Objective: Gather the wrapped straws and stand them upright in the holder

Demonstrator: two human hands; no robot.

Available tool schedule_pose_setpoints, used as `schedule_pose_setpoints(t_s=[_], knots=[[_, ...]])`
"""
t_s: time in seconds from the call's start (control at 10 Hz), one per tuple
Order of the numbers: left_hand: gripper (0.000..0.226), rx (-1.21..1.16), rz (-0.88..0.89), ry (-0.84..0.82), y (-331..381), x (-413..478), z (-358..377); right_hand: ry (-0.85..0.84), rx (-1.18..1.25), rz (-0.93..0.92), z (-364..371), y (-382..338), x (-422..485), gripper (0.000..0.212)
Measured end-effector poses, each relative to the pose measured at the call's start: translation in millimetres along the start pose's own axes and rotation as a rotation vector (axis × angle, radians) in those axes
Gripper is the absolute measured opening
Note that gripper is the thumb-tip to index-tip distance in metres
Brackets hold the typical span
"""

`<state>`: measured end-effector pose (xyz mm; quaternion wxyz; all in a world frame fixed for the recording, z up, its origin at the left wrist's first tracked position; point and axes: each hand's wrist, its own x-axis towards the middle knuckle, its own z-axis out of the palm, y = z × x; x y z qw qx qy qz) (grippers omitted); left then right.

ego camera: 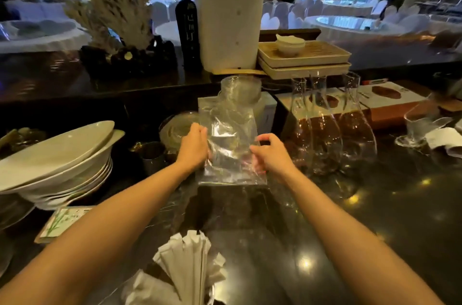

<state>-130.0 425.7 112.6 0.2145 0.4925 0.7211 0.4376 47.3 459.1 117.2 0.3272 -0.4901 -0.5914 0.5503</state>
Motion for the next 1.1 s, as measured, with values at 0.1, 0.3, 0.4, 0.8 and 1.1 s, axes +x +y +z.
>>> schedule_pose_setpoints(t_s=[0.1, 0.3, 0.4, 0.8, 1.1], knots=[[0.015, 0.038, -0.065, -0.059, -38, -7, 9, 0.043, -0.158, -0.094, 17, 31, 13, 0.038], [0.063, 0.078, -0.196, -0.202, -96, -34, 35, -0.033, -0.56, -0.099, 31, 101, 21, 0.03], [0.055, 0.413, -0.034, -0.334, -116, -43, 50, -0.117, -0.802, -0.083, 31, 119, 21, 0.023], [0.121, 1.025, 0.331, -0.694, -134, -52, 29, -0.168, -1.319, -0.222, 34, 132, -2, 0.047], [0.099, 1.136, 0.207, -0.809, -124, -60, 1, -0.357, -1.39, -0.058, 29, 122, -8, 0.055]])
